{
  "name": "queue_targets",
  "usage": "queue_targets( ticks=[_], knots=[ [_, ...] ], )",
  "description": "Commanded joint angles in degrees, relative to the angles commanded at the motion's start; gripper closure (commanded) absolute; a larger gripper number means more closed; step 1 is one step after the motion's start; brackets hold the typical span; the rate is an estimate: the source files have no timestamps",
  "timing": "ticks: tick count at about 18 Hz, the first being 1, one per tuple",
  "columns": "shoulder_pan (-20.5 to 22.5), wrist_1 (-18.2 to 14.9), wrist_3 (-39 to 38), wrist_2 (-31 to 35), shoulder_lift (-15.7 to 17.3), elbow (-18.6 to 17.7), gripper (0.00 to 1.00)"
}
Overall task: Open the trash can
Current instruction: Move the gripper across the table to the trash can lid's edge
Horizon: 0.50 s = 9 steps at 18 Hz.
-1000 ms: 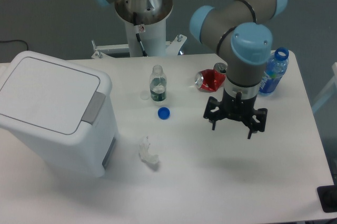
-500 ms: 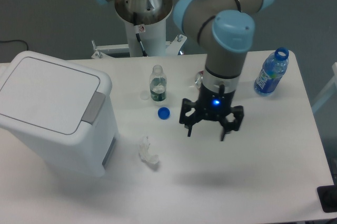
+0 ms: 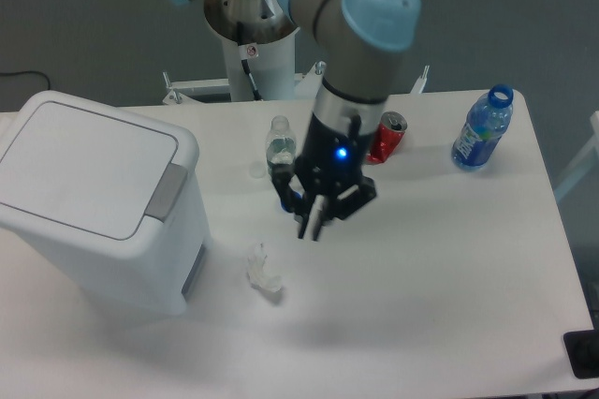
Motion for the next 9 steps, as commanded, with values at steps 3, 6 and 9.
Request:
queue_targets(
  ticks=[3,6,9],
  knots=[
    [-2.8,0.0,-1.8,-0.1,1.1,0.0,0.86],
    [-4.8,0.1,-3.3,-0.4,2.4,-0.4,0.87],
    [-6.9,0.1,-4.7,-1.3,3.6,-0.4,0.87]
  ],
)
